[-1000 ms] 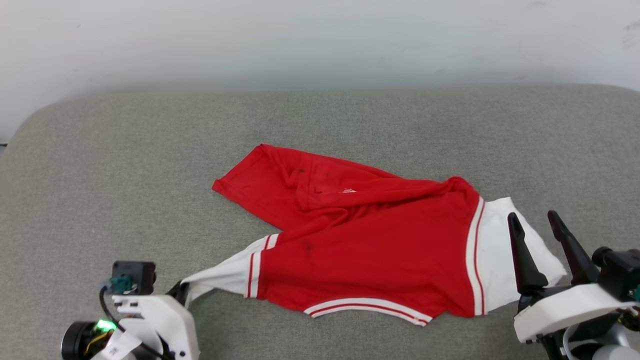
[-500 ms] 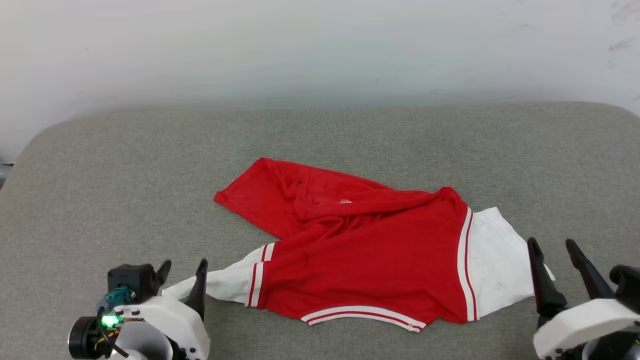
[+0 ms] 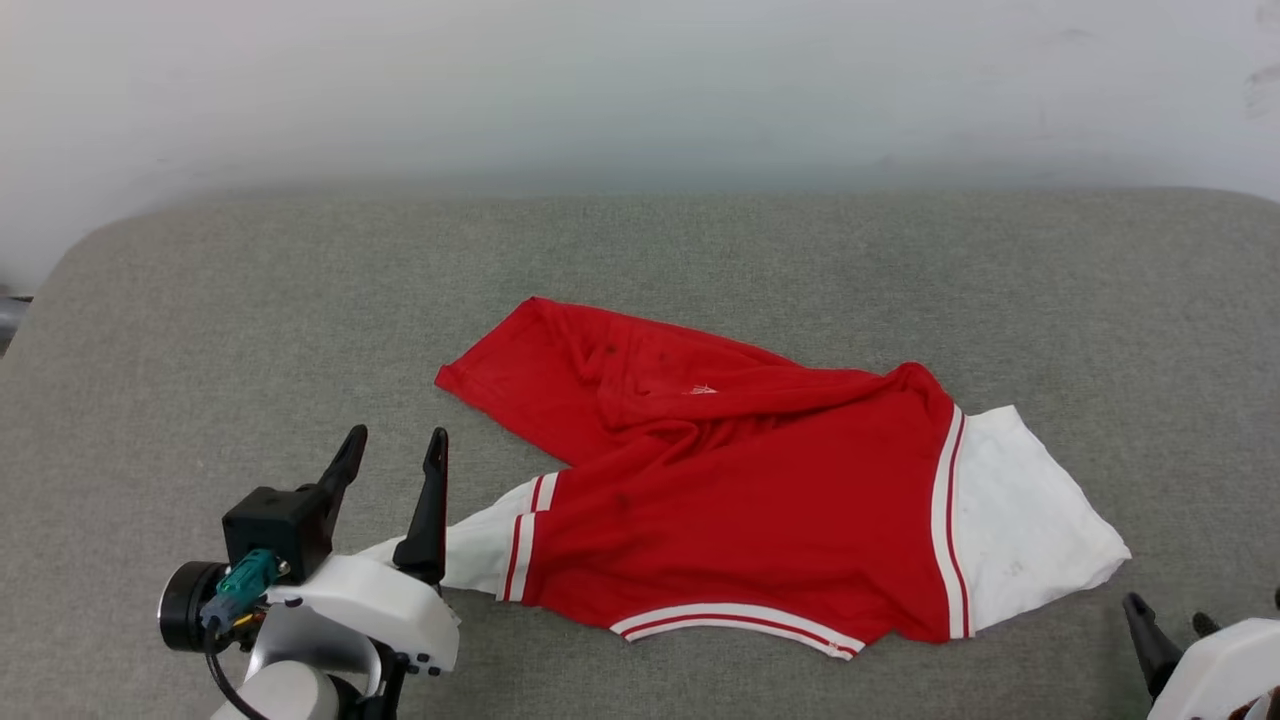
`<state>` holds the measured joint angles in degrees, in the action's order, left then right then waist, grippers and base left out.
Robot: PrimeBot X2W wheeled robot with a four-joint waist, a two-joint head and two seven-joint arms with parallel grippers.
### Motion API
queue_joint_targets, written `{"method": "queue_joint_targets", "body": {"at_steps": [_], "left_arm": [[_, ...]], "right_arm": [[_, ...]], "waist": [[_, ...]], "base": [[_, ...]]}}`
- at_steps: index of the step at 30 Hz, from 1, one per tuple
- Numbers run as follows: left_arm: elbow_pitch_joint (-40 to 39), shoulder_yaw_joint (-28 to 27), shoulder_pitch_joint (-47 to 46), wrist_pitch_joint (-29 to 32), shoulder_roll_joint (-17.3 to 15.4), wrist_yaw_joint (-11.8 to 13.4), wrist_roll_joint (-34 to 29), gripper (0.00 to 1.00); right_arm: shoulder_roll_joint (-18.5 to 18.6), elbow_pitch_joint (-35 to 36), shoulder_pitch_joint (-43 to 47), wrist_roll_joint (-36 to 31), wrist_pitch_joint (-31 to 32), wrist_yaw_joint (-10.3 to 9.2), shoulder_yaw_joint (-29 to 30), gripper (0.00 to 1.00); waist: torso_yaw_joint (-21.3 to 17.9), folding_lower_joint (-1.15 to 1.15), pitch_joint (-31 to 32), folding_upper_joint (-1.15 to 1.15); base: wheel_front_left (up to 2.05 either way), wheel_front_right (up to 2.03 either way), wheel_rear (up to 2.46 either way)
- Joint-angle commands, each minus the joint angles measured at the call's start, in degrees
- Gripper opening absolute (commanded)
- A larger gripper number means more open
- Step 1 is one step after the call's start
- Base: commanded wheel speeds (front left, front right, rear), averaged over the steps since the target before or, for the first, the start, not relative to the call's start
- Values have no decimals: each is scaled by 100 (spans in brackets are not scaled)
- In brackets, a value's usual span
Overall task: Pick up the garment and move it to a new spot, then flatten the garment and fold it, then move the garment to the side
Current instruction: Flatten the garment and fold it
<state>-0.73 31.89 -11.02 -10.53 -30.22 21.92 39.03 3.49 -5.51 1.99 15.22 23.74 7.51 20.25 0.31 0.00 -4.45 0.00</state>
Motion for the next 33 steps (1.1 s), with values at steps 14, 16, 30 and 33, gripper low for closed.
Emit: {"method": "queue_joint_targets", "body": {"at_steps": [14,16,30,33], "left_arm": [[117,33,-567,-179,211,-218,-81,100],[186,41,-608,-180,228,-259,-64,100],[406,119,-280,951,-53,-635,792,100],[360,187,-105,1519,-210,-715,1112,100]], "right_arm": [[681,-891,-1278,249,1593,-4,-503,100],[682,-1087,-1315,269,1771,-3,-585,100],[482,-899,-1043,269,2025,-4,-515,0],[405,-711,-950,266,2024,-4,-535,0]], "waist": [[449,0,-860,0],[492,0,-905,0],[353,0,-634,0],[247,0,-531,0]], "base": [[0,0,0],[0,0,0],[0,0,0],[0,0,0]]}}
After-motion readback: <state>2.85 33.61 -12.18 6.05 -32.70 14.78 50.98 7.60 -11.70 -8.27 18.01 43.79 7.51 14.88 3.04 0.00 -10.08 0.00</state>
